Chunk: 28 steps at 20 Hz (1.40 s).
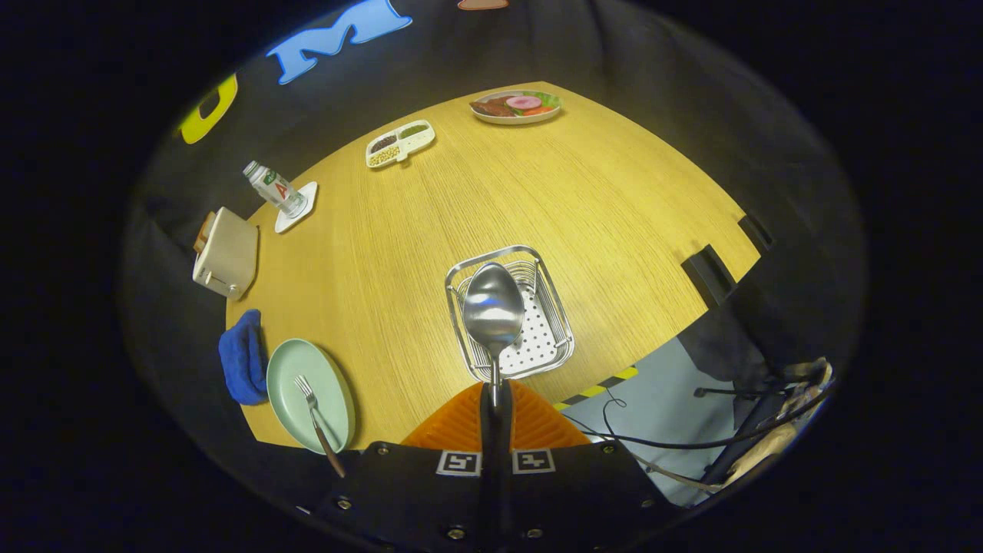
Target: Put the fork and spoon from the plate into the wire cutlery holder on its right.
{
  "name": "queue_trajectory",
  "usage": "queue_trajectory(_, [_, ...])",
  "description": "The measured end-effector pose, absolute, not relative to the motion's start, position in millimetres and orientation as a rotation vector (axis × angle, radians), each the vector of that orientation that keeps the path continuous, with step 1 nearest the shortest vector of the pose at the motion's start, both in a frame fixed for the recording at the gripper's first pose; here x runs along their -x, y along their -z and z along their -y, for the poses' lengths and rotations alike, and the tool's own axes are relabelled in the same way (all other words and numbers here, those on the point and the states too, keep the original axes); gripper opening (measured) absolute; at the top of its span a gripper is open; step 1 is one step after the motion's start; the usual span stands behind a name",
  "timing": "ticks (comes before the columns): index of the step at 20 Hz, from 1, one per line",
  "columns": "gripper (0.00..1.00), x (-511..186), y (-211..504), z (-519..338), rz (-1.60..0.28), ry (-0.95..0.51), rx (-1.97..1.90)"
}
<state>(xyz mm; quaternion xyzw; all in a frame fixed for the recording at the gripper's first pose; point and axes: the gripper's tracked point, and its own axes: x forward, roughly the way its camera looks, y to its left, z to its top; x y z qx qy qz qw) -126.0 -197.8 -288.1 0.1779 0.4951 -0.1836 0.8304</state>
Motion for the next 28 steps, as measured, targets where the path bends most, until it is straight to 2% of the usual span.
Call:
queue_trajectory(5, [0.01, 125.2, 290.0, 204.9, -1.086, 0.417, -0.362])
queue_trajectory(8, [0.09, 118.2, 283.1, 208.1, -1.044, 0.425, -0.357])
queue_trajectory(11, [0.1, 113.9, 275.9, 214.6, -1.015, 0.451, -0.347])
queue_trajectory(13, [0.16, 113.3, 274.0, 217.5, -1.017, 0.468, -0.338])
queue_trajectory(14, [0.26, 114.4, 273.5, 219.2, -1.014, 0.478, -0.337])
queue_trajectory(17, [0.3, 116.3, 272.5, 220.7, -1.004, 0.498, -0.364])
queue_trajectory(18, [0.38, 119.1, 271.2, 220.1, -1.005, 0.501, -0.377])
queue_trajectory(28, [0.39, 126.3, 268.4, 212.6, -1.0, 0.495, -0.409])
